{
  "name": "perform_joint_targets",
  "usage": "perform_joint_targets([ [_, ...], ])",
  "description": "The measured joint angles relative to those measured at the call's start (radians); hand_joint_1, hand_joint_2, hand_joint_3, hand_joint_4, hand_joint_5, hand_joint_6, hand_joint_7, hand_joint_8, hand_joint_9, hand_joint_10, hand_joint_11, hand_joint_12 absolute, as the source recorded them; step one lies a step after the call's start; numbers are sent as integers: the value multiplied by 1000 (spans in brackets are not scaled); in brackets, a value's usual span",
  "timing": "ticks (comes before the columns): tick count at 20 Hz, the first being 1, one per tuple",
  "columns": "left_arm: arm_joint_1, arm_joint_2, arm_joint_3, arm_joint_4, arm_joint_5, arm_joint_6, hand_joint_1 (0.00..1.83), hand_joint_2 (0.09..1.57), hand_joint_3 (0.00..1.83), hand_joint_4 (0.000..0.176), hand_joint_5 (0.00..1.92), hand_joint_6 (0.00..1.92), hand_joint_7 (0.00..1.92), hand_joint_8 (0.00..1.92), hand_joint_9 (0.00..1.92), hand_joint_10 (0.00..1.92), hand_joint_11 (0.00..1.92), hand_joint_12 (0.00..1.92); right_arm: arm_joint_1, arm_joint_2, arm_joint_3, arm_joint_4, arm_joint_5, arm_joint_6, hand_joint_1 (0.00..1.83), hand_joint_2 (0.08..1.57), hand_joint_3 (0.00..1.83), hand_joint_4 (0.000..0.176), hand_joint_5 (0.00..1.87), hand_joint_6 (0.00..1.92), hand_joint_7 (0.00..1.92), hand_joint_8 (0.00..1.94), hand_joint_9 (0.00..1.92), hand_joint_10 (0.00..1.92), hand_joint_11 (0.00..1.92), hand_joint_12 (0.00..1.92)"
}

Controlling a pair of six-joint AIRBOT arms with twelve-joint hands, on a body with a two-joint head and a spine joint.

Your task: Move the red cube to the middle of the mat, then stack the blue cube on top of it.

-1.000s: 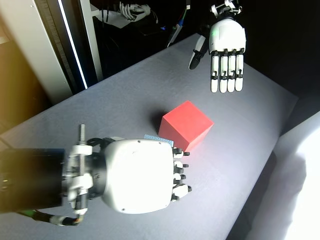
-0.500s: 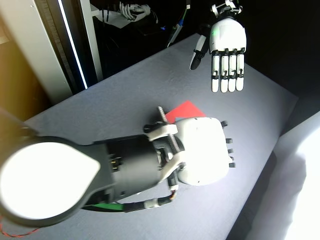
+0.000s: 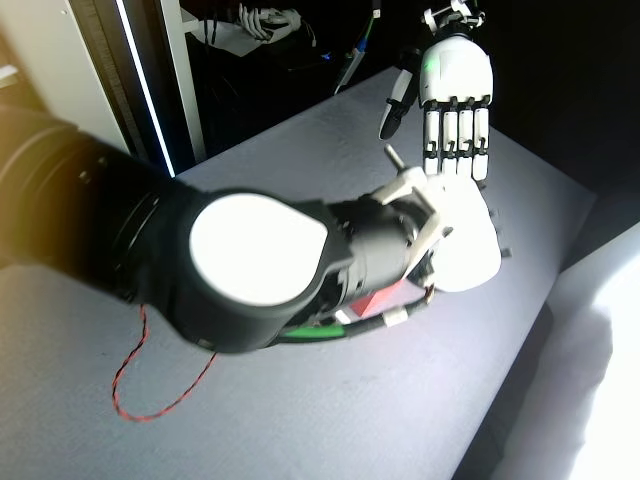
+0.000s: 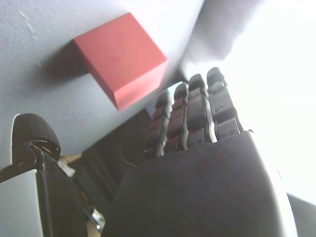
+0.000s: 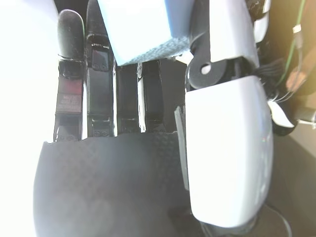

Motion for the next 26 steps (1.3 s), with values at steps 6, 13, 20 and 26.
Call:
perform_joint_targets([
  [6, 0, 0, 1, 0, 2, 0, 512, 1039, 4, 0, 0, 0, 0, 0, 0, 0, 0, 0, -30, -5, -19, -40, -14, 33, 1374, 1114, 0, 0, 927, 989, 1054, 971, 839, 1184, 400, 1285],
  [13, 0, 0, 0, 0, 2, 0, 494, 1043, 2, 0, 0, 0, 0, 0, 0, 0, 0, 0, -29, -5, 6, -38, -13, 33, 1377, 1108, 0, 0, 920, 987, 1078, 944, 859, 1146, 437, 1226],
  [20, 0, 0, 0, 0, 2, 0, 499, 1055, 3, 0, 0, 0, 0, 0, 0, 0, 0, 0, -30, -4, 10, -38, -13, 33, 1154, 1154, 1, 0, 875, 1119, 895, 519, 805, 431, 256, 1301],
  [26, 0, 0, 0, 0, 2, 0, 479, 1055, 3, 0, 0, 0, 0, 0, 0, 0, 0, 0, -37, -4, 10, -34, -15, 33, 952, 1010, 0, 0, 549, 0, 593, 0, 508, 40, 2, 1181],
])
